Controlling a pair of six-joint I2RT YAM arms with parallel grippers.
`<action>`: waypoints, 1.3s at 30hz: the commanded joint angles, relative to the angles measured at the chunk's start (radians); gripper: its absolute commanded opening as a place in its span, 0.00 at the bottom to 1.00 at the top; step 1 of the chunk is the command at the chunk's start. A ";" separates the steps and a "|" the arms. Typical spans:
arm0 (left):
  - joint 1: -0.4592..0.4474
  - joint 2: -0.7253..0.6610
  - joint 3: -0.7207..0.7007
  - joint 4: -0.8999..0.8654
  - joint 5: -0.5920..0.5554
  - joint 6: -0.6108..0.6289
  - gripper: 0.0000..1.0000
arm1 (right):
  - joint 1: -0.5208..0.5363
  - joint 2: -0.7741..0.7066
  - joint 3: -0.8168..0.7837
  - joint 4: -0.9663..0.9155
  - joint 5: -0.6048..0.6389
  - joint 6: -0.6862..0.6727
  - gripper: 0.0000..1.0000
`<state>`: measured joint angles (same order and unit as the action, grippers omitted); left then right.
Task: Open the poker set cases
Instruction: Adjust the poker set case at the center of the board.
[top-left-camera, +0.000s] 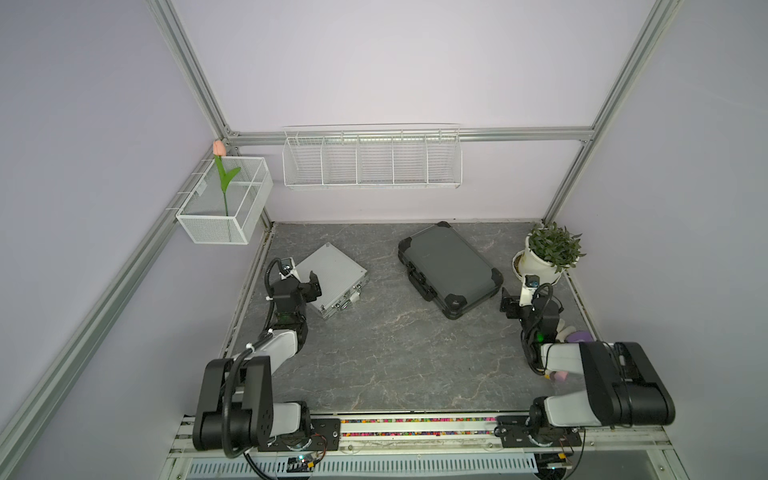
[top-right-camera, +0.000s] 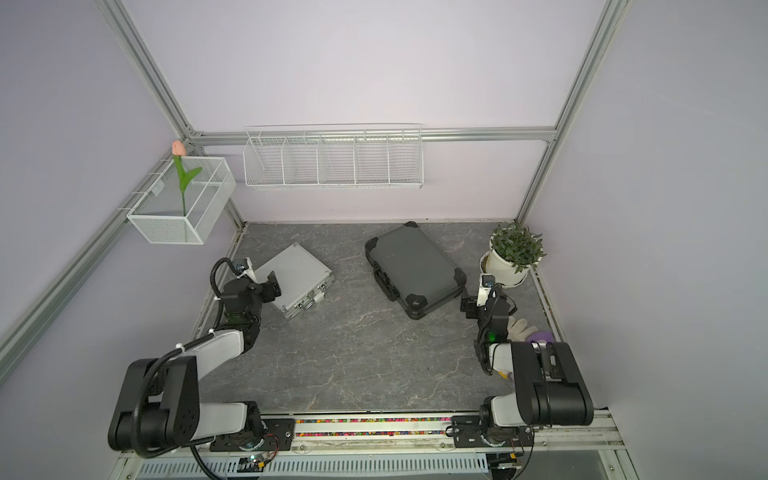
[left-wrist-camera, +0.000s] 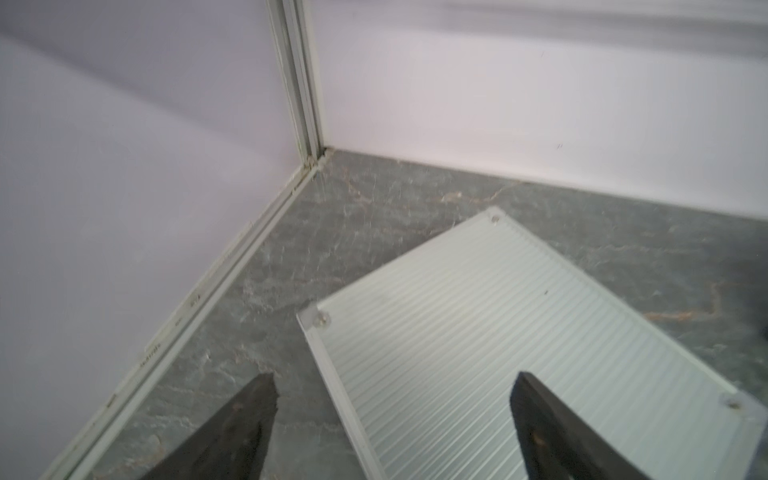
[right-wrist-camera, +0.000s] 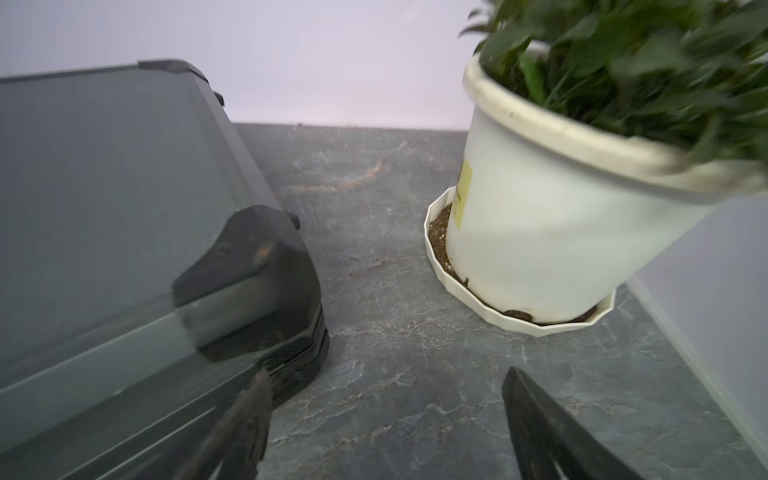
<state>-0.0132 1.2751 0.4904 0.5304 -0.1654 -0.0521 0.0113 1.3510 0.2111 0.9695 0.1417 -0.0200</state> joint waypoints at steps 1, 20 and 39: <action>-0.001 -0.122 0.021 -0.119 0.021 -0.018 0.90 | 0.029 -0.170 -0.015 -0.041 0.097 0.014 0.92; -0.245 -0.044 0.495 -0.616 0.323 -0.134 0.83 | 0.365 -0.580 0.367 -1.298 0.044 0.484 0.92; -0.318 0.400 0.900 -0.752 0.557 -0.173 0.82 | 0.424 -0.428 0.589 -1.510 -0.011 0.625 0.90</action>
<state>-0.3172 1.6291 1.3205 -0.1764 0.3374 -0.1959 0.4294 0.9154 0.7742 -0.5045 0.1436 0.5678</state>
